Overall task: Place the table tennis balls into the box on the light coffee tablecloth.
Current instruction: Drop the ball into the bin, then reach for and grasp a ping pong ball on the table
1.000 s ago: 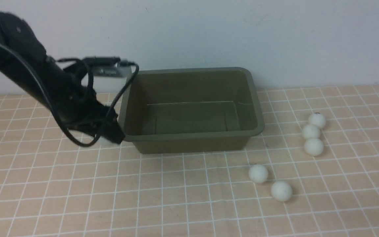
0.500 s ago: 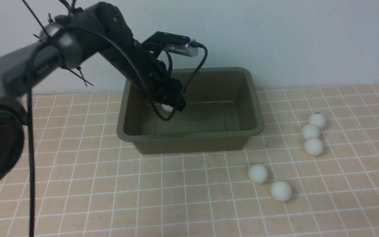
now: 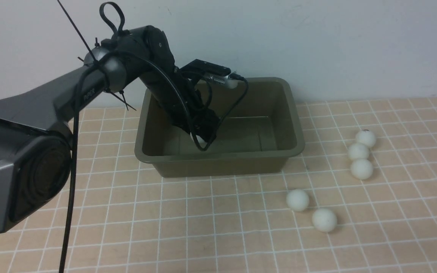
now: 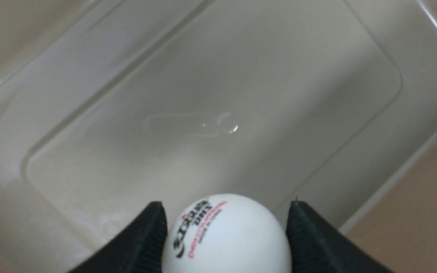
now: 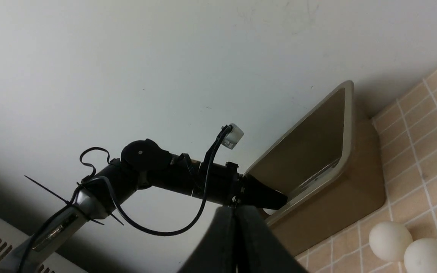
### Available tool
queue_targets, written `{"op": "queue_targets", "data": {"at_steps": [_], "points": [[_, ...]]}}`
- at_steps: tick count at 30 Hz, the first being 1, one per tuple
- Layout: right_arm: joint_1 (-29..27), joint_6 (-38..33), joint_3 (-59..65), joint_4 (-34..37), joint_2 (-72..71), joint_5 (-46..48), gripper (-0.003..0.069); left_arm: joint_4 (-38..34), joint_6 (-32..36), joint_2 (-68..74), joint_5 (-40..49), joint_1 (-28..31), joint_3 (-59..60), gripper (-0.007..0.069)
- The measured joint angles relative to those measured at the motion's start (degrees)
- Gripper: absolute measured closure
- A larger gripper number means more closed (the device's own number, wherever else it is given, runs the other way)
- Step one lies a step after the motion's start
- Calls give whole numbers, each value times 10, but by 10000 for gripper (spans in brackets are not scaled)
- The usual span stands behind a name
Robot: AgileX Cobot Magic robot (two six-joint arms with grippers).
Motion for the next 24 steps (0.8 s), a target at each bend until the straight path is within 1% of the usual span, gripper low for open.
{"op": "queue_targets", "data": {"at_steps": [8,10,13,15,18,19,20,21,22,23,24], "points": [[0,-2,0,-3,0,39,677,7,12,0,-1,0,-2,188],[0,-9,0,-3,0,41,677,8,12,0,0,0,-5,184],[0,-57,-8,-4,0,20,677,10,12,0,37,0,-34,198],[0,-89,-37,-5,0,-2,677,11,12,-1,66,0,-57,231],[0,-151,-111,-3,13,-38,677,16,12,-15,91,0,-106,355],[0,-163,-132,-3,24,-41,677,18,12,-21,91,0,-118,386],[0,-173,-153,-3,40,-41,676,21,8,-31,91,0,-128,440],[0,-185,-196,-24,79,-33,676,23,1,-50,93,0,-141,531],[0,-186,-201,-34,90,-32,676,23,0,-56,93,0,-143,543],[0,-188,-232,-63,121,-14,676,23,-4,-74,93,0,-146,607],[0,-187,-264,-107,161,7,675,23,-5,-90,95,0,-148,643]]}}
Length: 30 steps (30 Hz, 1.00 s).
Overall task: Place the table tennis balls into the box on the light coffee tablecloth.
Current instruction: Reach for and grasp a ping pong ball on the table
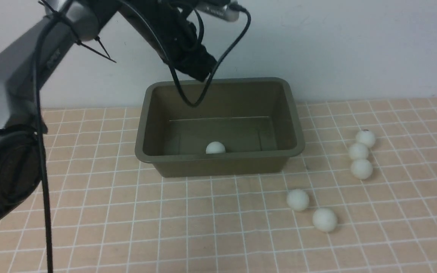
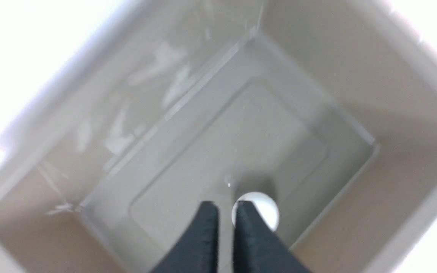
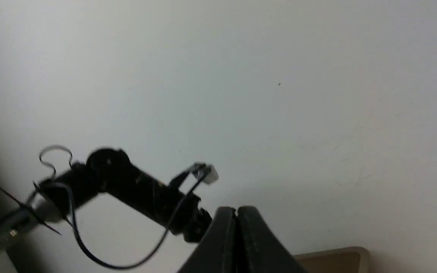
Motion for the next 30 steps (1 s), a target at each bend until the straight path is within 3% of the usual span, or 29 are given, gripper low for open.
{"op": "queue_targets", "data": {"at_steps": [3,8,14,18,22,30], "points": [[0,41,-77,-122,106,70,675,0,-9,-44,8,0,-1,687],[0,181,-195,-355,279,170,675,1,-31,-108,12,0,-1,693],[0,424,-337,-683,497,262,675,1,-65,-201,14,0,4,693],[0,579,-419,-860,623,305,675,3,-75,-268,15,0,69,693],[0,644,-495,-901,723,333,675,21,-77,-338,15,0,184,693],[0,639,-642,-896,914,394,662,67,-77,-554,-4,0,485,693]]}}
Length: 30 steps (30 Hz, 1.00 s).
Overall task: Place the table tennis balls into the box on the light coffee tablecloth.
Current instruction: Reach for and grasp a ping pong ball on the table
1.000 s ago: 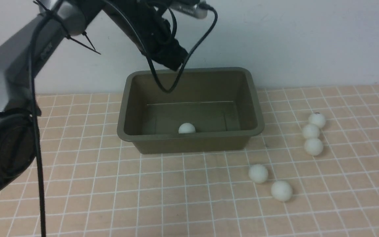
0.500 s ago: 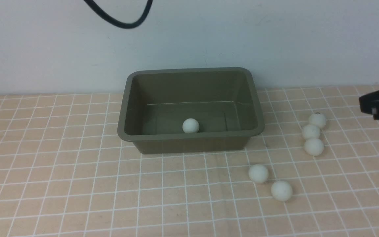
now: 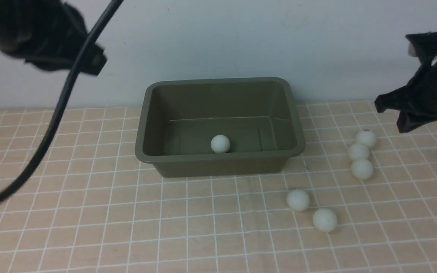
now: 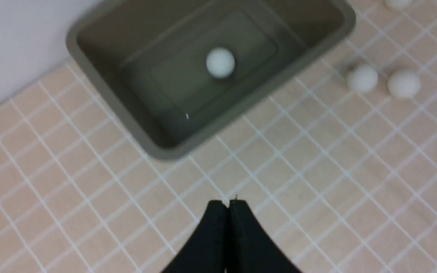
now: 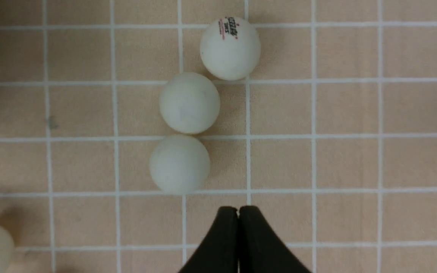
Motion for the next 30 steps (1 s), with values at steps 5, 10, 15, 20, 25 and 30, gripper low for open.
{"op": "queue_targets", "data": {"at_steps": [5,10,15,20,25,30], "points": [[0,-5,-78,13,58,-5,634,-1,-1,-133,-65,0,147,693],[0,-6,-130,28,77,-9,572,-5,-4,-201,-81,0,251,693],[0,-6,-146,28,87,-9,461,-33,-6,-243,-82,0,314,693],[0,0,-151,26,115,-15,292,-86,18,-302,-84,0,351,693],[0,8,-151,25,143,-42,204,-95,35,-356,-88,0,373,693],[0,28,-152,5,162,-59,190,-95,37,-405,-93,0,406,693]]}}
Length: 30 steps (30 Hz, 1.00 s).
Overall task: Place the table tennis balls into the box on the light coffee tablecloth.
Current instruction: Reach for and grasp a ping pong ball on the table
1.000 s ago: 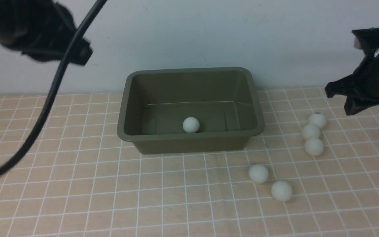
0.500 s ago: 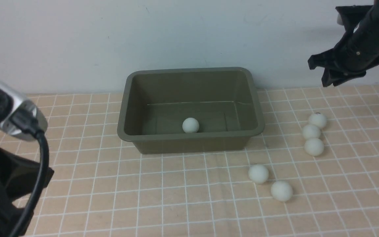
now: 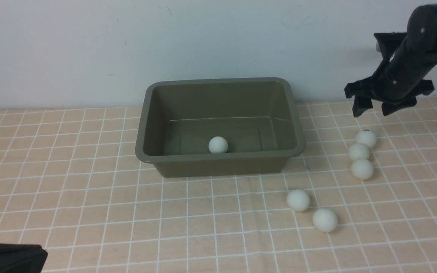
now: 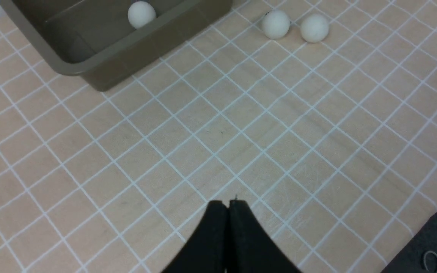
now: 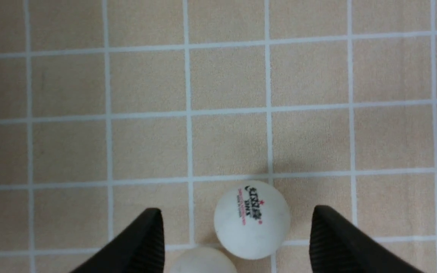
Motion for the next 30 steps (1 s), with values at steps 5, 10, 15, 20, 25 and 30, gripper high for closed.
{"op": "queue_targets", "data": {"at_steps": [5,10,15,20,25,30], "points": [[0,5,-1,-23,21,-5,189,0,0,-17,-1,0,28,693],[0,7,-1,-26,35,-8,189,0,0,-18,-28,0,38,693],[0,7,-1,-26,48,-12,189,-1,0,-18,-46,0,49,693],[0,8,-2,-22,66,-18,194,-2,0,-18,-47,0,59,693],[0,8,-2,-22,76,-22,291,-2,0,-18,-58,0,60,693],[0,8,-25,-23,80,-13,298,-2,0,-18,-63,0,60,693]]}}
